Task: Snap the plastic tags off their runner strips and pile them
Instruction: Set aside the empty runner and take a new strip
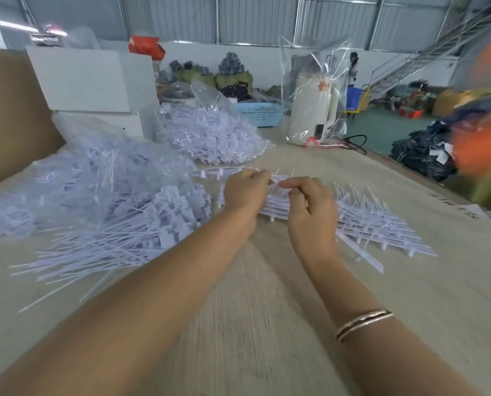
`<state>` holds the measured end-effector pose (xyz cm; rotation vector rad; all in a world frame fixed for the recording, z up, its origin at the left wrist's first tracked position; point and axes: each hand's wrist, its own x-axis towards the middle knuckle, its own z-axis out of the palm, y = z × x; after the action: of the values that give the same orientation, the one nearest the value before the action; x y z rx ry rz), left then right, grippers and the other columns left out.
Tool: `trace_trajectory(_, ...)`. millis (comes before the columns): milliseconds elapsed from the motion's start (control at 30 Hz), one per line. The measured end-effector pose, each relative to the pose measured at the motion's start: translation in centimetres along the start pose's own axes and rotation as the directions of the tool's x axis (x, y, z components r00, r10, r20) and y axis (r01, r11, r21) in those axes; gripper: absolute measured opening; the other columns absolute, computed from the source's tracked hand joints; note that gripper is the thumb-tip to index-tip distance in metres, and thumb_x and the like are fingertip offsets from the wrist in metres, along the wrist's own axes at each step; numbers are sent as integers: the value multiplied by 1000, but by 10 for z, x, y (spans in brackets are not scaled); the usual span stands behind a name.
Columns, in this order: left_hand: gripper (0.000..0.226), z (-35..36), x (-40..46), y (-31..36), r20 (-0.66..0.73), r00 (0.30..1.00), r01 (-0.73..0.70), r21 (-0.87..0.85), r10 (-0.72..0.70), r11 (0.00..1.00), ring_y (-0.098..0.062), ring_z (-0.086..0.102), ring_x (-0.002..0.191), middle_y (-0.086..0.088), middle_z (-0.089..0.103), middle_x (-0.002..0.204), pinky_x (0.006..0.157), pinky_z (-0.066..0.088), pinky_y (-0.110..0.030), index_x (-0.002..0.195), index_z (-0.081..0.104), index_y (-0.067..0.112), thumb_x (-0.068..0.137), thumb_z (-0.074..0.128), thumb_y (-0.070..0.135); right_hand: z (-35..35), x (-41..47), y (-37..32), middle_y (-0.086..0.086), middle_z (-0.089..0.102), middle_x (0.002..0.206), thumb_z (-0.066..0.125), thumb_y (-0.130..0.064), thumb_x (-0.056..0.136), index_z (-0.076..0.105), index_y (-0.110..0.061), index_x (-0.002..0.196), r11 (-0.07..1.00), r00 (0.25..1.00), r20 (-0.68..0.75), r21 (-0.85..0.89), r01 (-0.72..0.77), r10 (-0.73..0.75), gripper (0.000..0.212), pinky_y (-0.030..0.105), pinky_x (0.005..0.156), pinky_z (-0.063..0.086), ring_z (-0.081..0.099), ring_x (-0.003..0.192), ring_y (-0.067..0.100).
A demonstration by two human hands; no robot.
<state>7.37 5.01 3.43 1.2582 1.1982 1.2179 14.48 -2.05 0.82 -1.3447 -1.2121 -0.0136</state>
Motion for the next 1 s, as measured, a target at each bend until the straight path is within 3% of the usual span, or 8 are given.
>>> trace_trajectory(100, 22, -10, -2, -2, -9, 999, 39, -9, -39, 999, -16, 51, 45, -7, 55, 59, 49, 44, -23, 62, 52, 12, 84, 55, 12, -12, 19, 14, 8, 59, 112, 45, -23, 91, 63, -16, 106, 931, 958, 208, -346, -117, 197, 25, 41, 91, 41, 53, 105, 29)
trace_trajectory(233, 21, -18, -12, -18, 123, 985, 122, -13, -120, 992, -10, 59, 45, -7, 61, 65, 45, 53, -22, 71, 55, 9, 92, 54, 12, -11, 24, 34, 18, 58, 118, 32, -26, 100, 55, -7, 115, 821, 682, 542, -550, -154, 491, 34, 35, 86, 41, 54, 109, 33)
trace_trajectory(400, 23, -32, -20, -21, 159, 986, 51, -7, -50, 999, -7, 63, 47, -4, 64, 63, 52, 56, -22, 70, 58, 8, 93, 53, 10, -2, 34, 27, 4, 50, 133, 30, -26, 100, 51, -18, 114, 702, 608, 668, -670, 242, 428, 27, 52, 102, 34, 49, 121, 28)
trace_trajectory(467, 25, -37, -23, -16, 194, 981, 24, 11, -25, 1000, -8, 65, 49, -3, 66, 61, 51, 55, -21, 67, 57, 9, 92, 53, 9, -1, 50, 19, -6, 51, 133, 30, -29, 97, 53, -26, 115, 496, 642, 600, -787, 366, 478, 29, 53, 102, 25, 47, 123, 24)
trace_trajectory(533, 23, -41, -25, -12, 215, 976, 17, 17, -20, 1000, -9, 66, 50, -3, 66, 60, 50, 54, -19, 68, 58, 8, 91, 53, 7, 3, 63, 12, -2, 59, 121, 33, -25, 94, 56, -26, 99, 379, 726, 580, -808, 452, 370, 24, 43, 95, 27, 54, 106, 20)
trace_trajectory(667, 21, -45, -31, -13, 235, 971, 51, 7, -52, 999, -10, 66, 52, -8, 67, 68, 51, 55, -20, 71, 60, 6, 90, 54, 7, 18, 69, 17, 7, 56, 114, 45, -21, 93, 61, -19, 106, 525, 744, 665, -656, 542, 63, 22, 34, 80, 38, 52, 103, 27)
trace_trajectory(800, 21, -49, -42, -21, 210, 978, 12, -8, -10, 1000, -9, 65, 51, -8, 66, 61, 49, 52, -18, 68, 60, 5, 88, 54, 5, 32, 73, 37, -2, 51, 130, 58, -10, 87, 46, -32, 130, 544, 595, 771, -607, 579, 227, 50, 38, 92, 47, 53, 117, 25)
trace_trajectory(1000, 17, -75, -43, 1, 69, 981, -187, 55, 183, 981, -11, 54, 45, -15, 56, 62, 39, 40, -13, 69, 58, 3, 83, 55, 13, 13, 82, 56, -2, 52, 136, 49, -8, 90, 48, -37, 133, 518, 624, 758, -619, 591, 193, 53, 35, 98, 41, 49, 124, 22)
